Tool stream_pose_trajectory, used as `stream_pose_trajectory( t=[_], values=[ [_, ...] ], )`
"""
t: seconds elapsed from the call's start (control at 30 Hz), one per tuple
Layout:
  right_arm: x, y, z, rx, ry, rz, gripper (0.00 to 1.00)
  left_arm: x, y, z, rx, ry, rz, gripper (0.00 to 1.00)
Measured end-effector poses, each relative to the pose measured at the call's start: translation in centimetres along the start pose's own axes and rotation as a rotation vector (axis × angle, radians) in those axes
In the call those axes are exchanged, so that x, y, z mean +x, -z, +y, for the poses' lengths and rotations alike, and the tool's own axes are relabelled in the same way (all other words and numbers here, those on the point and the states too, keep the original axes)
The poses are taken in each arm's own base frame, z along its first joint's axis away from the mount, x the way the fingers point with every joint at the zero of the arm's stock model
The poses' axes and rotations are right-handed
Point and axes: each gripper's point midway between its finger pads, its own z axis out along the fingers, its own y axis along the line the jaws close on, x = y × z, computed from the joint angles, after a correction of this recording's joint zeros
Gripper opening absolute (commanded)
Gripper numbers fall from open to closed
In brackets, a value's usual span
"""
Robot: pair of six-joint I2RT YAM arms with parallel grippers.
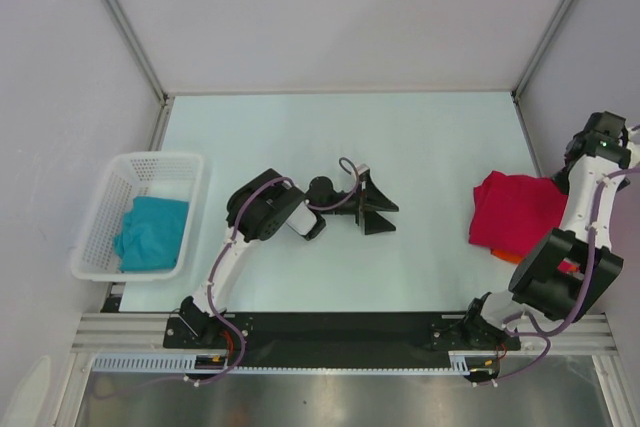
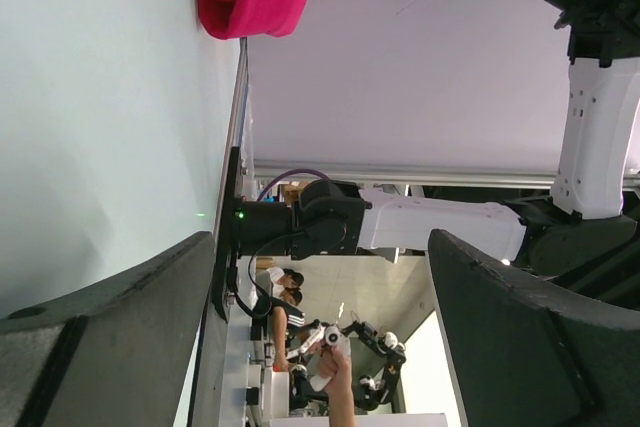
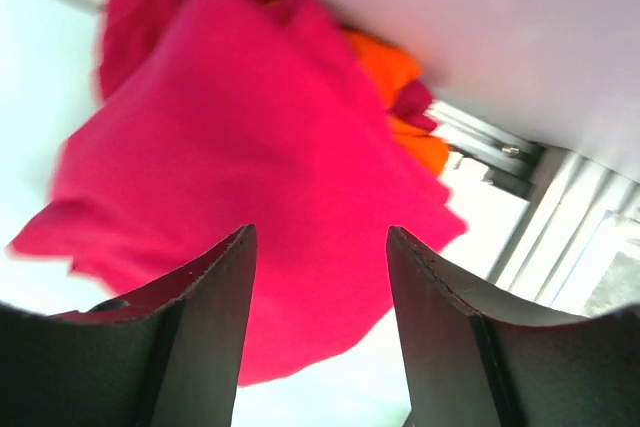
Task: Fold and stack the t-shirts
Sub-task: Put the neatly folded tshirt into the corner of the board with the right arm
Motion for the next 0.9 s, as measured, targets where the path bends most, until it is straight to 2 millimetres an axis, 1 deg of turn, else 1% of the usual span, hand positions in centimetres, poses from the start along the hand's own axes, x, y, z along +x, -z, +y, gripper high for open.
stream_pose_trajectory(
  t=[0.07,0.13,0.2,0.27,0.3,0.33,0.37,0.47,0.57,0.67,0.8,0.9],
  values=[
    [0.4,0.7,1.4,-0.038,0.025,-0.006,0.60,0.1,0.1,0.0,-0.002,0.001,-0.001,0.94],
    [1.2,1.6,3.6,-0.087,0.066,-0.009,0.60,0.3,0.3,0.1,-0.003,0.000,-0.002,0.94],
    [2.8,2.4,6.3,-0.146,0.123,-0.003,0.60,0.4,0.4,0.2,-0.005,-0.004,-0.003,0.94],
    [4.8,2.9,8.4,-0.197,0.173,0.023,0.60,0.6,0.6,0.2,-0.007,-0.011,-0.004,0.94],
    [5.7,2.8,9.1,-0.211,0.188,0.039,0.60,0.7,0.7,0.3,-0.007,-0.014,-0.005,0.94],
    [7.0,2.3,9.6,-0.219,0.197,0.068,0.60,0.8,0.8,0.3,-0.008,-0.017,-0.006,0.94],
    [7.4,2.0,9.7,-0.218,0.200,0.081,0.60,0.9,0.9,0.4,-0.010,-0.018,-0.006,0.94],
    [9.4,0.0,9.3,-0.182,0.182,0.149,0.61,1.0,1.0,0.4,-0.011,-0.026,-0.007,0.94],
    [10.5,-2.2,7.9,-0.123,0.118,0.214,0.61,1.0,1.0,0.5,-0.012,-0.028,-0.007,0.94],
    [10.2,-4.2,5.9,-0.062,0.033,0.244,0.60,1.0,1.2,0.5,-0.011,-0.029,-0.007,0.94],
    [9.6,-6.2,3.9,-0.018,-0.070,0.280,0.60,0.8,1.8,0.5,-0.009,-0.028,-0.009,0.94],
    [9.7,-7.7,2.7,0.018,-0.111,0.311,0.60,0.3,2.5,0.3,-0.009,-0.021,-0.023,0.94]
  ],
)
